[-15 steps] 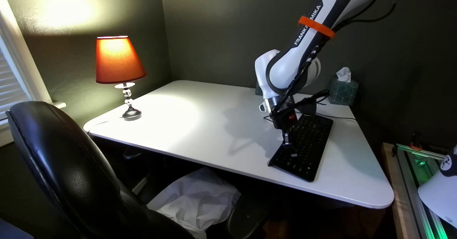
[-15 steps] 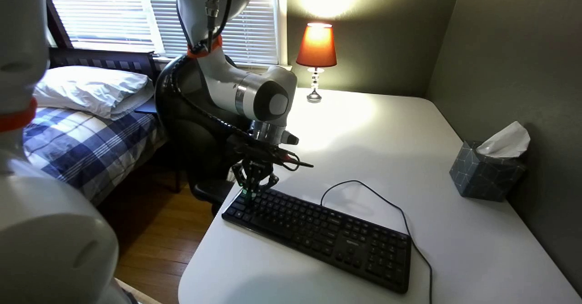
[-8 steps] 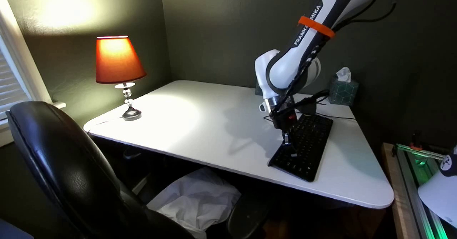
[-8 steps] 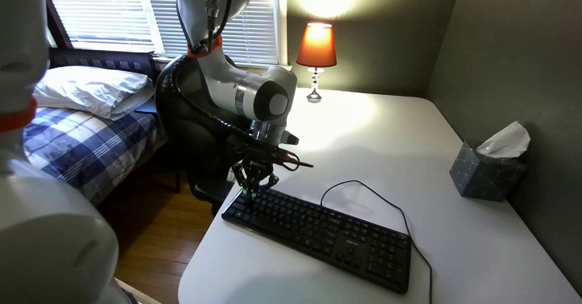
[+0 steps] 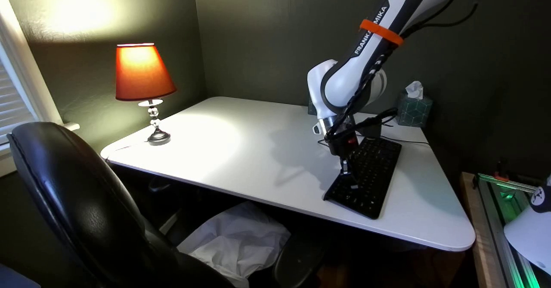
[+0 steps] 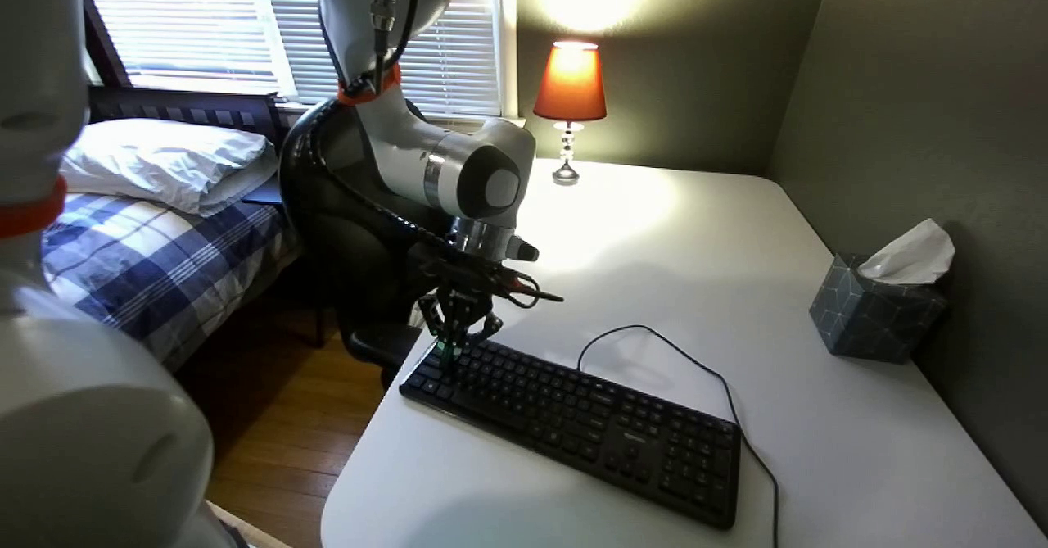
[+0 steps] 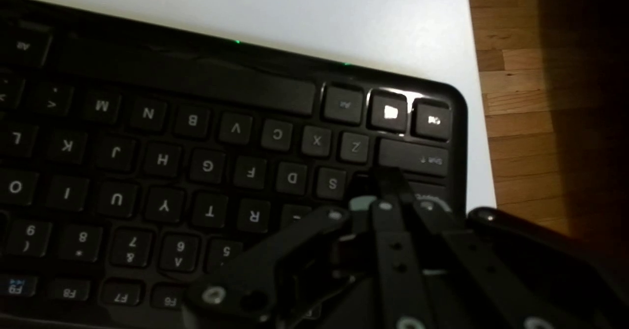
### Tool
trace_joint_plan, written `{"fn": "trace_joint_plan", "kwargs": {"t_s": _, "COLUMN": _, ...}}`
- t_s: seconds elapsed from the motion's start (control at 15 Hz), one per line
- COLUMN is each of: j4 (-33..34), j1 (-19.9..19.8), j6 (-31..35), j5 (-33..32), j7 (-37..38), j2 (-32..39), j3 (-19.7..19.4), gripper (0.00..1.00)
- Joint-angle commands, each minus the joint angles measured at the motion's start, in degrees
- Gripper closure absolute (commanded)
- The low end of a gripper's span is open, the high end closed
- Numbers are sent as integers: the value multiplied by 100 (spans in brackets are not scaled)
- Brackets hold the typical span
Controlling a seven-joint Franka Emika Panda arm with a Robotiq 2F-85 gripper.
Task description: Press the a key on the keyboard
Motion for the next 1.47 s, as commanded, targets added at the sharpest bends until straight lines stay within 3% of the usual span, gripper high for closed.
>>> {"fn": "trace_joint_plan", "kwargs": {"t_s": 0.0, "j4": -106, "j1": -8, "j6": 130, "j5": -31, "j7": 28, "j2": -52, "j3": -9, "gripper": 100}}
{"fn": "trace_joint_plan", "kwargs": {"t_s": 0.6, "j4": -864, "j1": 24, "j6": 646, "j5": -66, "j7": 92, "j2": -799, "j3": -43, "gripper": 100}}
{"fn": "trace_joint_plan", "kwargs": {"t_s": 0.67, "j4": -931, "j1": 16, "j6": 689, "j5": -26, "j7": 71, "j2": -878, "j3": -37, "gripper": 78}}
{"fn": "trace_joint_plan", "kwargs": {"t_s": 0.8, "j4": -1066, "j1": 15, "j6": 756, "j5": 12, "j7": 23, "j2": -1043, "j3": -29, "gripper": 68}}
{"fn": "trace_joint_plan", "kwargs": {"t_s": 1.4, "j4": -1595, "j1": 80, "j6": 959, "j5": 52, "j7": 62, "j2": -1843, "j3": -62, "gripper": 1}}
